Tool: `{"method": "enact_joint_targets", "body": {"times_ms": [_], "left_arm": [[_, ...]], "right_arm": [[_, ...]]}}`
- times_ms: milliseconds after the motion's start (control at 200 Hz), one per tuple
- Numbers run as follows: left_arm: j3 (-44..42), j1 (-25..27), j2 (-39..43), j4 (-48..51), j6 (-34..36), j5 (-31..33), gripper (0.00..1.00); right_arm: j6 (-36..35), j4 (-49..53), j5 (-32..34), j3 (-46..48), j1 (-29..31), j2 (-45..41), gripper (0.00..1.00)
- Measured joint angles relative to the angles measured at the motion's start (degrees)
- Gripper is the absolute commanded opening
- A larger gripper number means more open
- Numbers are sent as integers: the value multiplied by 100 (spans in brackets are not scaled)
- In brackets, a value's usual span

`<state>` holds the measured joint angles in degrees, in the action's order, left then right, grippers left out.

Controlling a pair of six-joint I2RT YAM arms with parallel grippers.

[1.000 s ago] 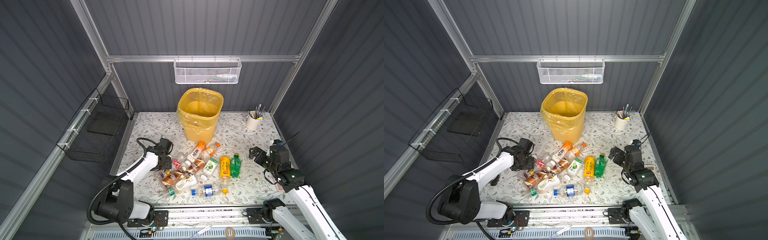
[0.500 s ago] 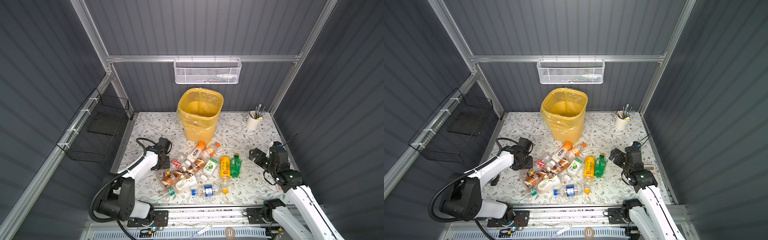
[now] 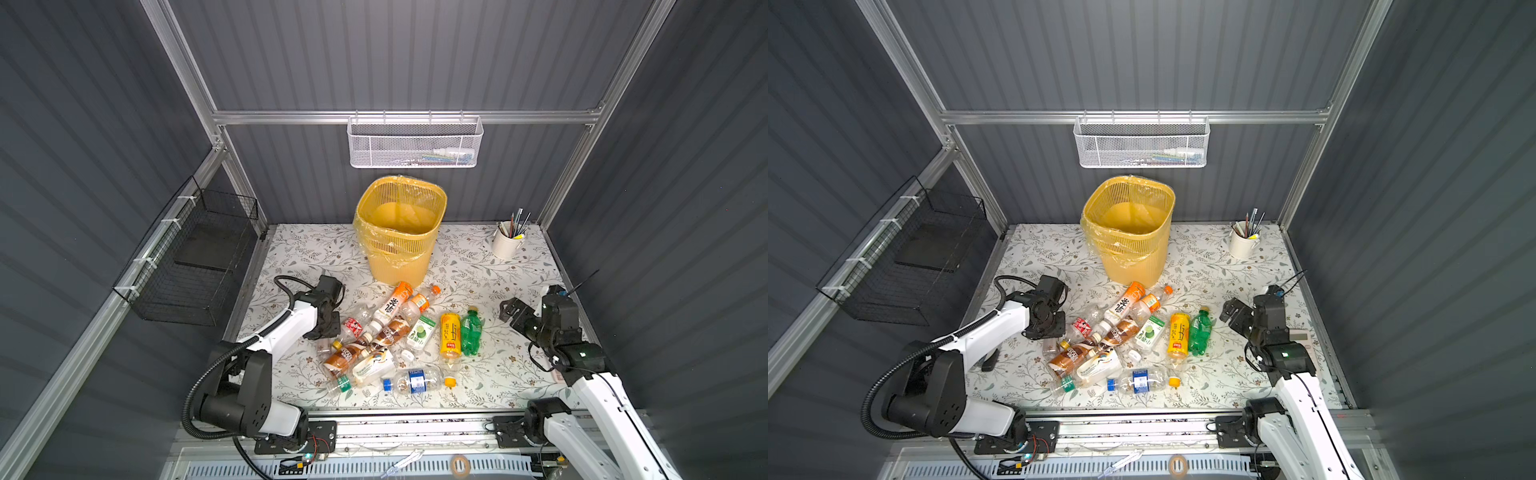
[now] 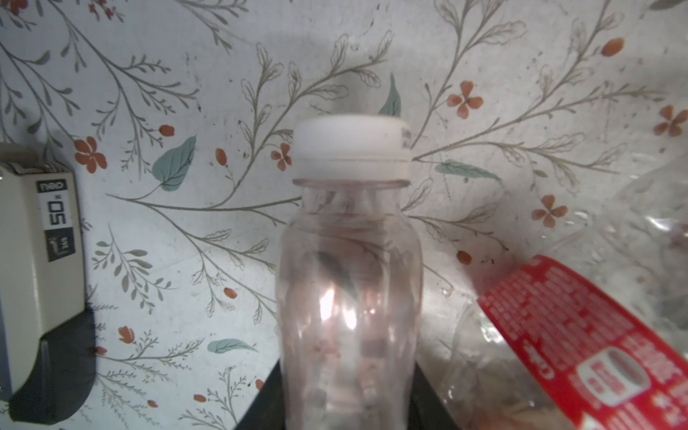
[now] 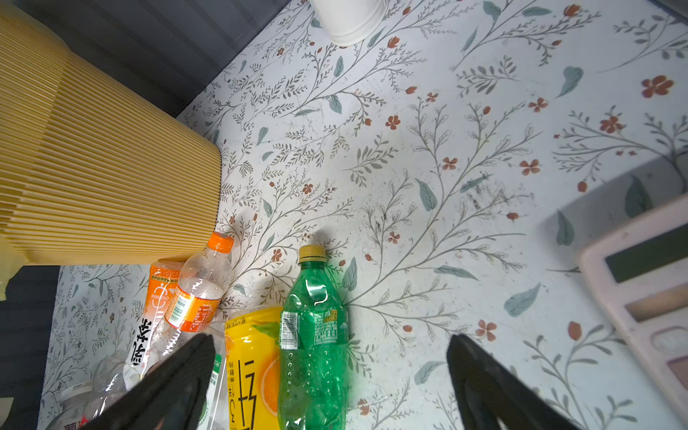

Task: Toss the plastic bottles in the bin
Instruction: 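Lift the white-cap bottle with the left gripper and drop it into the bin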

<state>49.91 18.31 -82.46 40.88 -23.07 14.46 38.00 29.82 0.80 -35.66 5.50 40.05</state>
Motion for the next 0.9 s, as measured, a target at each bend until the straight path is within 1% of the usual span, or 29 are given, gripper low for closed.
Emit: {"method": "enact_joint_targets", "body": {"times_ms": [75, 160, 240, 400, 475, 590, 675, 745, 830, 900], "left_arm": [[0, -4, 129, 7, -11, 96, 35], [46, -4, 474, 79, -11, 267, 34], [332, -4, 833, 227, -9, 463, 34], [1589, -4, 1399, 181, 184, 809, 33], [2214, -4, 1578, -133, 356, 855, 32], [2977, -4, 1773, -925, 634, 758, 29], [3447, -4, 1755, -1558, 761, 507, 28], [3891, -2, 1550, -1971, 782, 195, 28], [4472, 103, 1029, -2304, 785, -168, 30], [4979, 404, 501, -2406, 828, -365, 35]], "right_arm": [[-13, 0, -17, 0, -46, -28, 99], [-39, 0, -44, 0, -94, -63, 99], [-70, 0, -63, 0, -114, -98, 99], [-94, -109, -210, 85, -122, -236, 99], [-92, -173, -304, 146, -122, -330, 99], [-94, -210, -385, 184, -122, -468, 99], [-94, -212, -411, 184, -122, -538, 99], [-94, -214, -433, 184, -122, -577, 99], [-92, -216, -492, 184, -122, -577, 98], [-90, -223, -570, 184, -122, -538, 98]]}}
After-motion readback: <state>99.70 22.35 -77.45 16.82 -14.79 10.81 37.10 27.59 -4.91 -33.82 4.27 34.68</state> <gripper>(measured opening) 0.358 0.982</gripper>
